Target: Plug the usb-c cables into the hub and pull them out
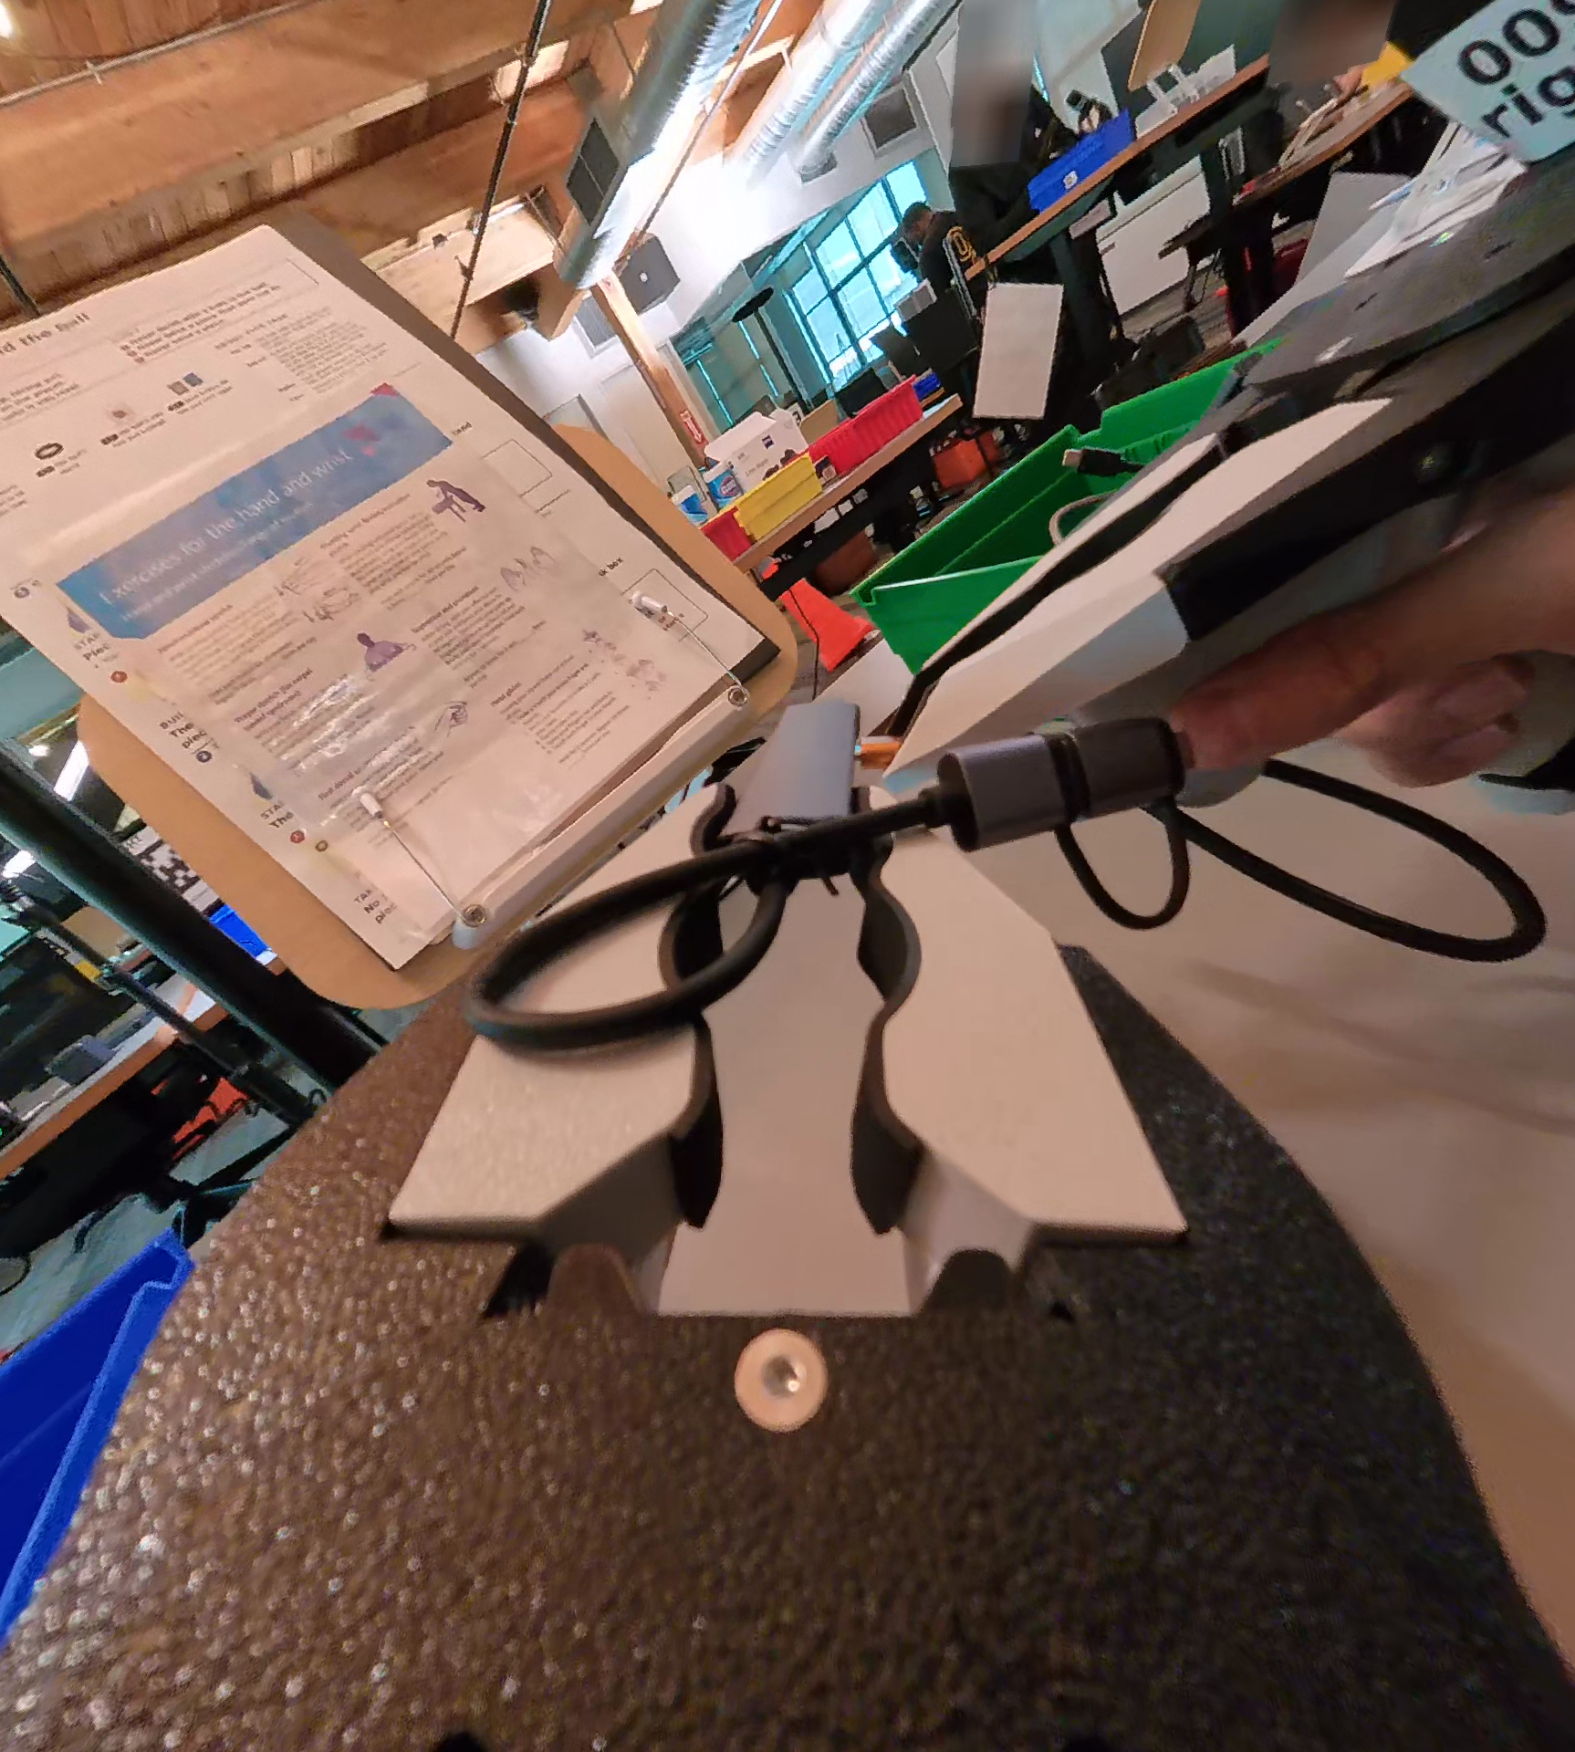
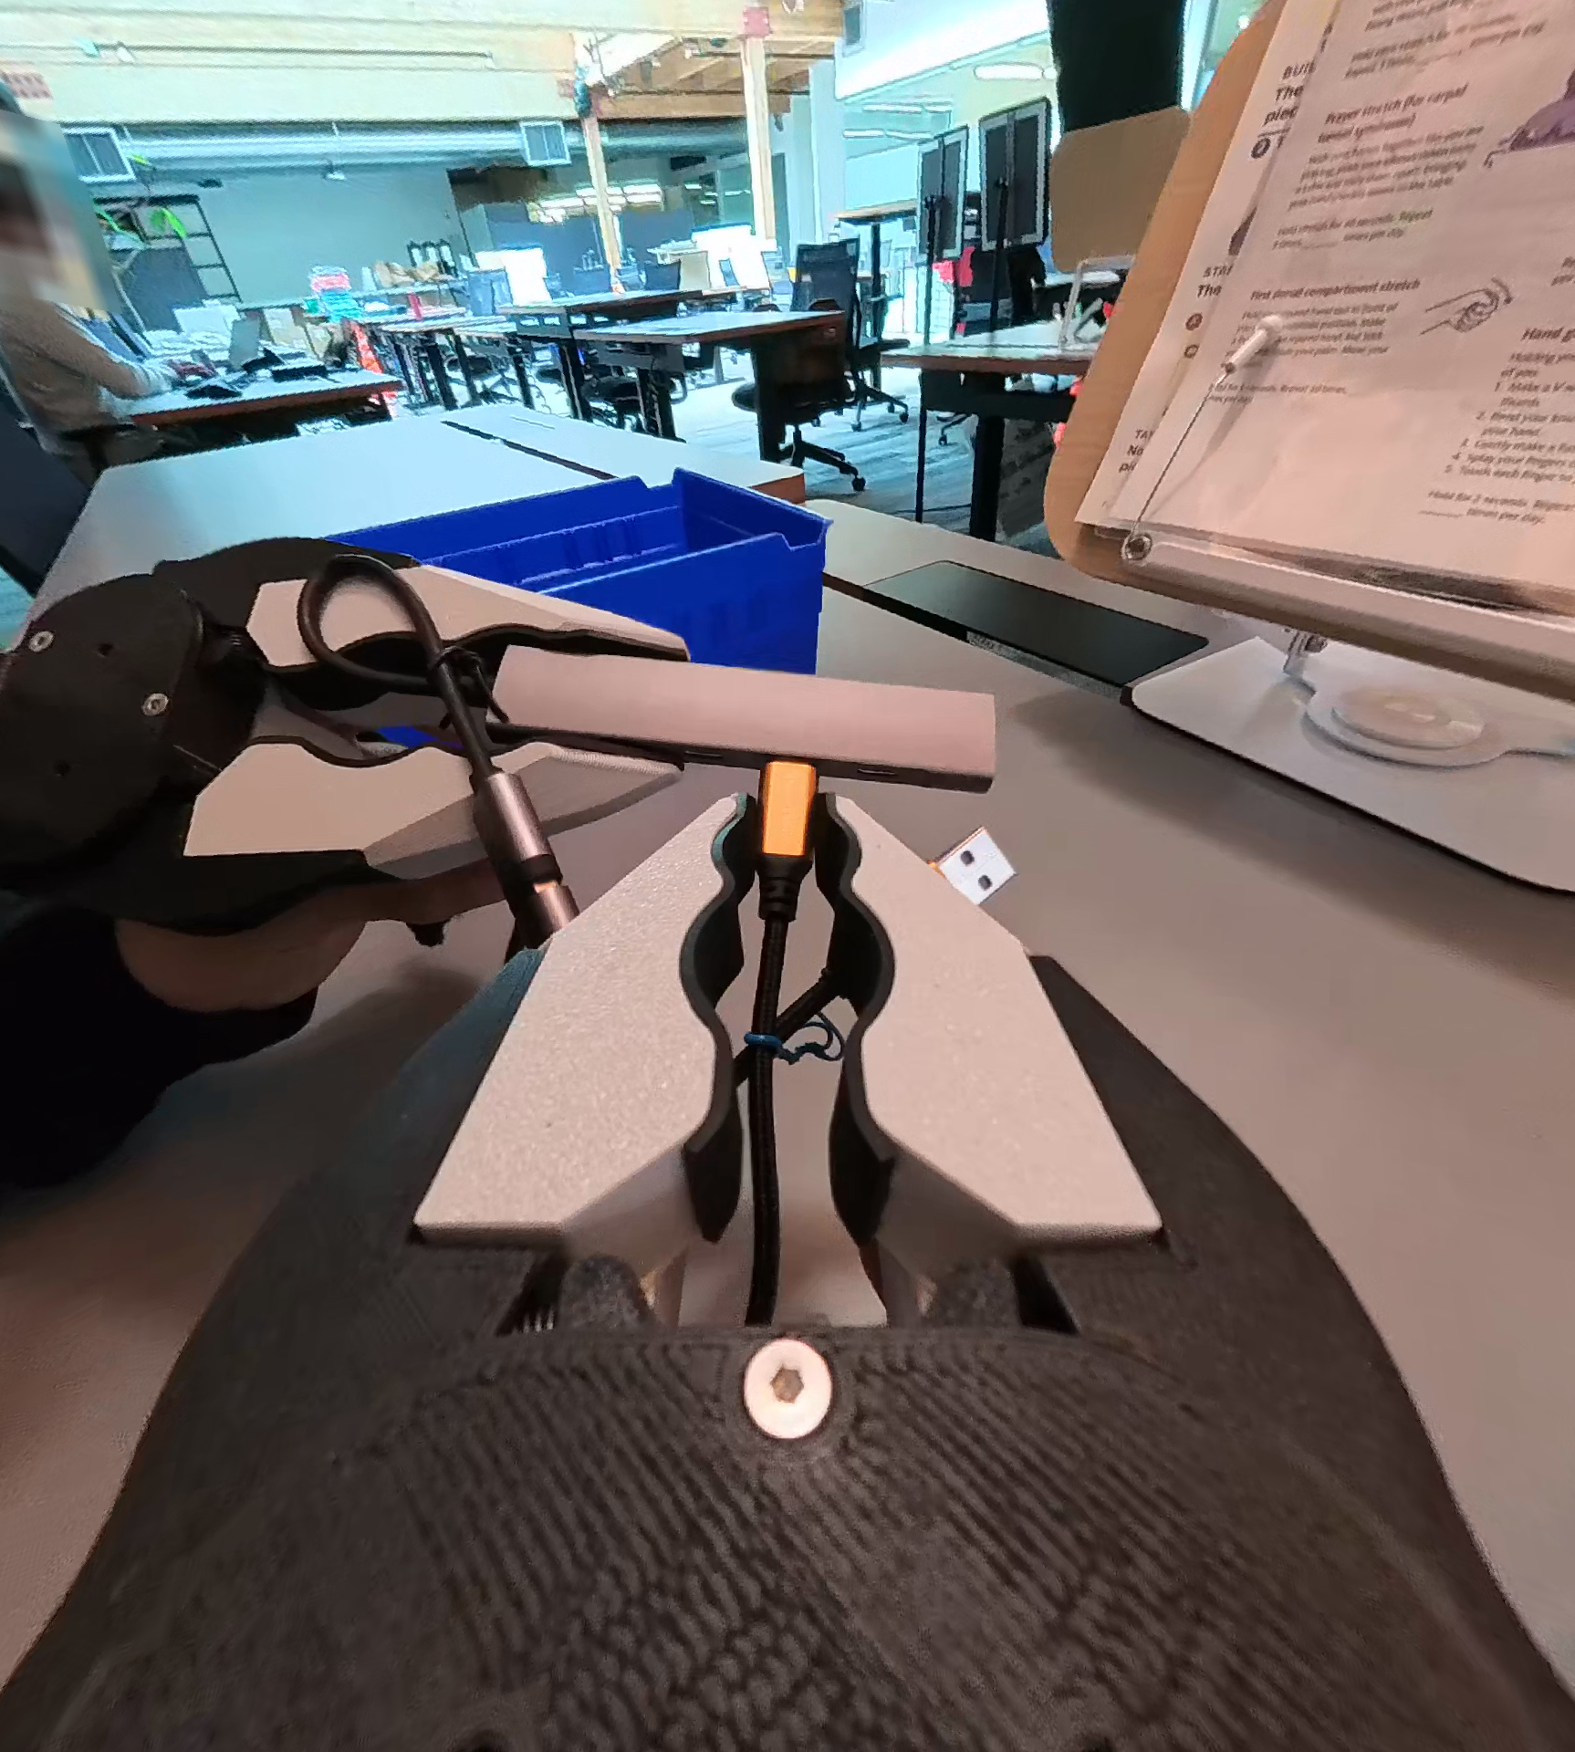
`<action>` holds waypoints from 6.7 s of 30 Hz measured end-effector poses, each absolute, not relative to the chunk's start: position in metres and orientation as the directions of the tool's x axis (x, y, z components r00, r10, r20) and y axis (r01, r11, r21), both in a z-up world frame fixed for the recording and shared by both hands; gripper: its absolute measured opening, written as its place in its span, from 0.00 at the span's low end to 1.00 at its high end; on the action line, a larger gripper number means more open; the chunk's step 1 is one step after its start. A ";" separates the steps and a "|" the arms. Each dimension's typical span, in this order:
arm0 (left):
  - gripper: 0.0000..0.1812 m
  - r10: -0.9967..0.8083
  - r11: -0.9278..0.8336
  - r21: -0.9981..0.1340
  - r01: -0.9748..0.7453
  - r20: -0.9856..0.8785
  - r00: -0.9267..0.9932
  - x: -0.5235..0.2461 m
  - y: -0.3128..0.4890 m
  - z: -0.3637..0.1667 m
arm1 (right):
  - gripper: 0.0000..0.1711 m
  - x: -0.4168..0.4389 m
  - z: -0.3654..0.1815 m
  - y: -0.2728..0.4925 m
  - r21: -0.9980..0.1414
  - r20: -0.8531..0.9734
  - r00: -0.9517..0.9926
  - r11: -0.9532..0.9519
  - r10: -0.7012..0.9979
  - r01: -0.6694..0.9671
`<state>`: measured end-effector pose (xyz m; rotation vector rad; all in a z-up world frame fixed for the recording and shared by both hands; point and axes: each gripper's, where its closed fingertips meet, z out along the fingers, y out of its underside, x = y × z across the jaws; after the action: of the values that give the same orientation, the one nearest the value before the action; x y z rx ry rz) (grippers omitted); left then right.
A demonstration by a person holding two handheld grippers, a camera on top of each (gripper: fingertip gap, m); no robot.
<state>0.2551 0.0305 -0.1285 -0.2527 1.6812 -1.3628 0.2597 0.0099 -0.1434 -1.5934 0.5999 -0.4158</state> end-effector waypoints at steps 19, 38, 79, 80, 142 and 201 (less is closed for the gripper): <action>0.14 -0.648 0.362 -0.868 0.339 -0.496 -0.578 0.257 0.024 -0.135 | 0.07 0.260 -0.147 0.002 -0.986 -0.082 0.785 -0.062 -0.614 -0.152; 0.13 -0.633 0.394 -0.869 0.299 -0.492 -0.597 0.263 0.022 -0.143 | 0.07 0.264 -0.162 0.000 -0.974 -0.025 0.751 -0.155 -0.659 -0.168; 0.12 -0.697 0.020 -0.981 0.192 -0.152 -0.701 0.265 0.036 -0.126 | 0.08 0.268 -0.141 0.017 -0.970 -0.218 0.748 0.221 -0.626 -0.098; 0.12 -0.690 -0.004 -0.985 0.172 -0.122 -0.713 0.265 0.036 -0.127 | 0.07 0.268 -0.143 0.018 -0.971 -0.219 0.751 0.217 -0.623 -0.103; 0.12 -0.684 0.186 -0.961 0.204 -0.276 -0.675 0.273 0.044 -0.146 | 0.04 0.325 -0.161 -0.217 -0.772 0.376 0.629 -0.605 -0.681 -0.193; 0.44 -0.109 -0.169 -0.977 -0.128 0.148 -0.983 0.205 -0.012 -0.146 | 0.13 0.406 -0.137 -0.321 -0.568 0.506 0.211 -0.507 -0.837 -0.648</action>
<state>0.2055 -0.0117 -0.1465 -0.2902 2.0336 -2.3938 0.4061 -0.3214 -0.1366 -2.2516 1.4117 -1.1768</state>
